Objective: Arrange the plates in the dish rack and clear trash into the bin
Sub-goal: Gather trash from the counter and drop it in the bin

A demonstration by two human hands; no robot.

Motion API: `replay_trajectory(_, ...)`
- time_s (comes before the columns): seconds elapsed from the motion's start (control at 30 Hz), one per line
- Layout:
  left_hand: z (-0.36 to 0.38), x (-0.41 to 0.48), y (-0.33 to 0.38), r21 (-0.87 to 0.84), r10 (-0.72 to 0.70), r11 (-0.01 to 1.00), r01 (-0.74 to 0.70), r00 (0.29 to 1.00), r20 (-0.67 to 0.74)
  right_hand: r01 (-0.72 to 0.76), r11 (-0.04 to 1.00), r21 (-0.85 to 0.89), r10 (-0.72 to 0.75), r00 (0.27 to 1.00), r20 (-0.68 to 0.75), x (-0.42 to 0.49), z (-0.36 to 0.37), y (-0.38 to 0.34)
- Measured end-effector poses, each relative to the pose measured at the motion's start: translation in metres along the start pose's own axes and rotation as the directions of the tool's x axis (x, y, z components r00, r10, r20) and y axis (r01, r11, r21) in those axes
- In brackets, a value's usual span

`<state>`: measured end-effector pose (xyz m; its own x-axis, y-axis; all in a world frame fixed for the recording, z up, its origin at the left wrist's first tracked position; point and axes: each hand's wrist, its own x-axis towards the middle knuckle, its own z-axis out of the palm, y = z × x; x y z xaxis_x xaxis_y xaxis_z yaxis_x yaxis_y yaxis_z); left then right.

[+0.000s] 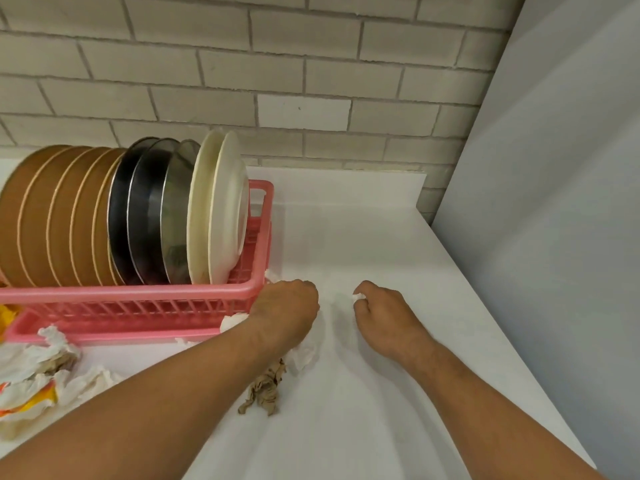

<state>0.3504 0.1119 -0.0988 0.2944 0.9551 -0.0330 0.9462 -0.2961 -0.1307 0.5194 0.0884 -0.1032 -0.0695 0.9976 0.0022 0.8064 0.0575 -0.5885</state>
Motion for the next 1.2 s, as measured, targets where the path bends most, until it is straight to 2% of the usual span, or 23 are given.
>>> replay_trajectory(0.1,0.008,0.008,0.001,-0.002,-0.100,0.995,0.101,0.989,0.104,-0.057,0.998,0.041,0.059,0.998,-0.032,-0.008,0.002,-0.002)
replay_trajectory(0.17,0.011,0.012,0.000,0.004,-0.102,0.995,0.102,0.989,0.110,-0.090,0.996,0.005,0.090,0.995,-0.046,-0.013,0.003,0.000)
replay_trajectory(0.23,0.012,0.015,-0.001,-0.035,-0.051,0.998,0.053,0.998,0.034,-0.096,0.995,-0.020,0.094,0.993,-0.071,-0.020,0.005,0.004)
replay_trajectory(0.37,0.008,0.015,-0.002,-0.124,0.124,0.983,-0.138,0.986,-0.114,-0.149,0.989,0.003,0.149,0.985,-0.087,-0.033,0.005,0.010)
replay_trajectory(0.47,-0.003,0.005,-0.001,-0.236,0.163,0.948,-0.215,0.962,-0.221,-0.164,0.986,0.005,0.164,0.981,-0.106,-0.042,0.004,0.005)
replay_trajectory(0.53,-0.013,-0.006,0.000,-0.298,0.225,0.912,-0.282,0.951,-0.210,-0.166,0.986,-0.014,0.163,0.979,-0.121,-0.049,0.004,-0.004)
replay_trajectory(0.63,-0.035,-0.029,-0.007,-0.492,0.213,0.828,-0.268,0.963,-0.166,-0.193,0.981,0.005,0.191,0.966,-0.173,-0.061,0.008,-0.023)
replay_trajectory(0.73,-0.046,-0.055,-0.020,-0.526,0.231,0.811,-0.257,0.966,-0.115,-0.219,0.976,-0.008,0.211,0.950,-0.232,-0.072,0.014,-0.045)
replay_trajectory(0.93,-0.042,-0.100,-0.075,-0.471,0.278,0.822,-0.319,0.948,-0.156,-0.231,0.942,0.241,0.279,0.942,-0.185,-0.099,0.036,-0.102)
replay_trajectory(1.03,-0.033,-0.117,-0.100,-0.497,0.250,0.801,-0.333,0.941,-0.227,-0.213,0.965,0.150,0.241,0.949,-0.204,-0.112,0.047,-0.127)
replay_trajectory(1.13,-0.027,-0.136,-0.116,-0.624,0.183,0.700,-0.346,0.932,-0.311,-0.206,0.976,-0.066,0.181,0.945,-0.272,-0.129,0.055,-0.147)
replay_trajectory(1.2,-0.025,-0.151,-0.123,-0.664,0.140,0.670,-0.332,0.935,-0.326,-0.212,0.977,-0.005,0.199,0.924,-0.326,-0.142,0.059,-0.157)
